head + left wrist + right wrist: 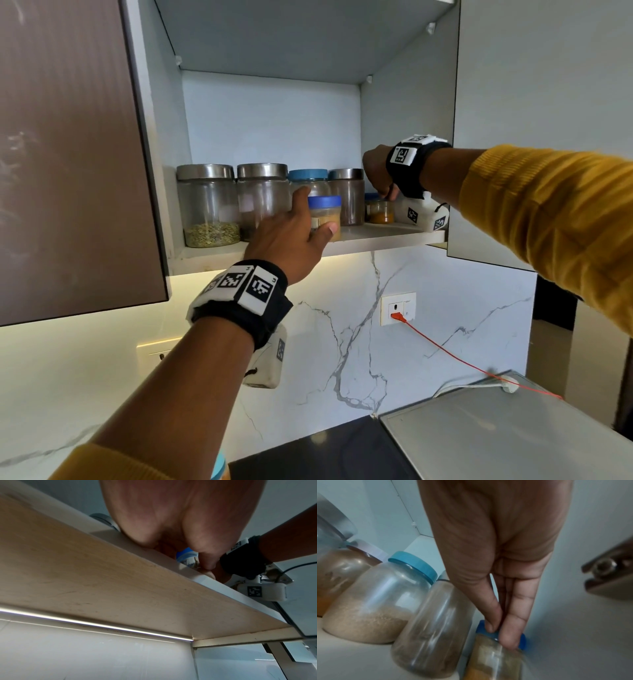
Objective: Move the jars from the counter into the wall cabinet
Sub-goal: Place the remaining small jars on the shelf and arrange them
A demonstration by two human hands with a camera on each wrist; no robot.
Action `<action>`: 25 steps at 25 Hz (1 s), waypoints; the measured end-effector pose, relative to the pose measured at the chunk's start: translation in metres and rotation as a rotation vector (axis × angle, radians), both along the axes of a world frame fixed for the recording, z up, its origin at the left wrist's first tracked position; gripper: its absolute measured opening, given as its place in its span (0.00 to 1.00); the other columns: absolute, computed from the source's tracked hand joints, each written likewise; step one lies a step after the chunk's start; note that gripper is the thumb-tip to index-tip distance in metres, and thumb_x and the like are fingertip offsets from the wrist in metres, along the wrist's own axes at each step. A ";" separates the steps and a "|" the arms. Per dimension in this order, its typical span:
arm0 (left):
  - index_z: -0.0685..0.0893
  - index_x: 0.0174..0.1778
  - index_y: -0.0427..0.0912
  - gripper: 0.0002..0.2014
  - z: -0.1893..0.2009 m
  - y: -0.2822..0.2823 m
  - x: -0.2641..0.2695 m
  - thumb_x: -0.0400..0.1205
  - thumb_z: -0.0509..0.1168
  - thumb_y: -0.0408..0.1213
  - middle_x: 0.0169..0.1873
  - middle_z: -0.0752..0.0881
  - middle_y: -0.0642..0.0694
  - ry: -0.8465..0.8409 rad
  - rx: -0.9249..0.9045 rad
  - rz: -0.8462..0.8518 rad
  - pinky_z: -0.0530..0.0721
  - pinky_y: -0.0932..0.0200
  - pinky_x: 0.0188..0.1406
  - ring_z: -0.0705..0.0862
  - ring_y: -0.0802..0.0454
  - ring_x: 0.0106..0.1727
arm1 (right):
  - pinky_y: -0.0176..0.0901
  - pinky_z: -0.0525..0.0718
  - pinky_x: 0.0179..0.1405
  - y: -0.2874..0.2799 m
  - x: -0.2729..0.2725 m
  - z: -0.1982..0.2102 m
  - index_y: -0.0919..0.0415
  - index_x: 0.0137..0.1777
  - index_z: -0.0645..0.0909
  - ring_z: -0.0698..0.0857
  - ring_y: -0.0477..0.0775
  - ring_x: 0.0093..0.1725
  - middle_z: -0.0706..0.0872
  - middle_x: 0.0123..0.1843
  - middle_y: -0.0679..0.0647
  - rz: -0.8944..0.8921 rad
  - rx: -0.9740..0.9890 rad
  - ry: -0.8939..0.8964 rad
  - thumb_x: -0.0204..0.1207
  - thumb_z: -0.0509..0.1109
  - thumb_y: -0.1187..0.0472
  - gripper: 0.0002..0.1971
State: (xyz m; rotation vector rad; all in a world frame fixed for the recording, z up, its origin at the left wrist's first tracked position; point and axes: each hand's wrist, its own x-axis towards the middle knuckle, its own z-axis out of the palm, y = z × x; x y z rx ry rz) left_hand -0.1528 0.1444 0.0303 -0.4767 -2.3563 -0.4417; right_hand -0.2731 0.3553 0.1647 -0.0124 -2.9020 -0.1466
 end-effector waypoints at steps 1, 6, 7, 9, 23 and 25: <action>0.55 0.86 0.45 0.33 0.000 0.000 0.000 0.90 0.56 0.58 0.33 0.81 0.53 0.003 -0.001 0.002 0.75 0.52 0.42 0.84 0.45 0.41 | 0.43 0.90 0.30 0.002 -0.004 -0.002 0.73 0.36 0.87 0.93 0.57 0.26 0.90 0.24 0.62 0.007 -0.008 0.001 0.73 0.76 0.79 0.06; 0.54 0.87 0.46 0.34 0.000 0.000 0.000 0.90 0.56 0.58 0.34 0.81 0.54 0.006 -0.007 0.003 0.75 0.53 0.42 0.85 0.45 0.42 | 0.50 0.94 0.41 0.008 0.007 -0.003 0.62 0.32 0.83 0.92 0.56 0.31 0.87 0.19 0.52 0.082 0.078 0.074 0.71 0.79 0.76 0.12; 0.54 0.87 0.46 0.34 0.000 0.000 0.000 0.90 0.56 0.58 0.34 0.81 0.54 0.006 -0.009 0.006 0.75 0.53 0.43 0.85 0.45 0.42 | 0.53 0.94 0.46 0.004 0.013 -0.001 0.65 0.31 0.83 0.91 0.59 0.33 0.87 0.19 0.55 0.080 0.120 0.055 0.72 0.79 0.76 0.12; 0.54 0.87 0.46 0.34 -0.001 0.000 -0.001 0.90 0.56 0.58 0.34 0.80 0.54 0.005 -0.006 0.013 0.74 0.53 0.42 0.85 0.45 0.43 | 0.55 0.93 0.49 -0.005 0.027 0.003 0.69 0.31 0.83 0.89 0.62 0.38 0.89 0.28 0.59 0.098 0.229 0.106 0.75 0.78 0.71 0.12; 0.61 0.81 0.40 0.34 -0.002 0.003 0.000 0.87 0.58 0.60 0.34 0.81 0.56 -0.001 0.063 -0.021 0.80 0.51 0.42 0.89 0.39 0.48 | 0.52 0.90 0.48 -0.040 0.130 -0.031 0.52 0.47 0.86 0.90 0.55 0.45 0.91 0.44 0.52 0.638 0.066 0.196 0.83 0.66 0.33 0.22; 0.59 0.83 0.40 0.37 -0.002 0.002 -0.002 0.86 0.59 0.62 0.37 0.84 0.57 -0.001 0.067 -0.028 0.82 0.51 0.44 0.90 0.41 0.51 | 0.57 0.90 0.53 -0.038 0.127 -0.035 0.55 0.53 0.86 0.89 0.55 0.48 0.91 0.48 0.53 0.701 0.035 0.215 0.83 0.69 0.37 0.20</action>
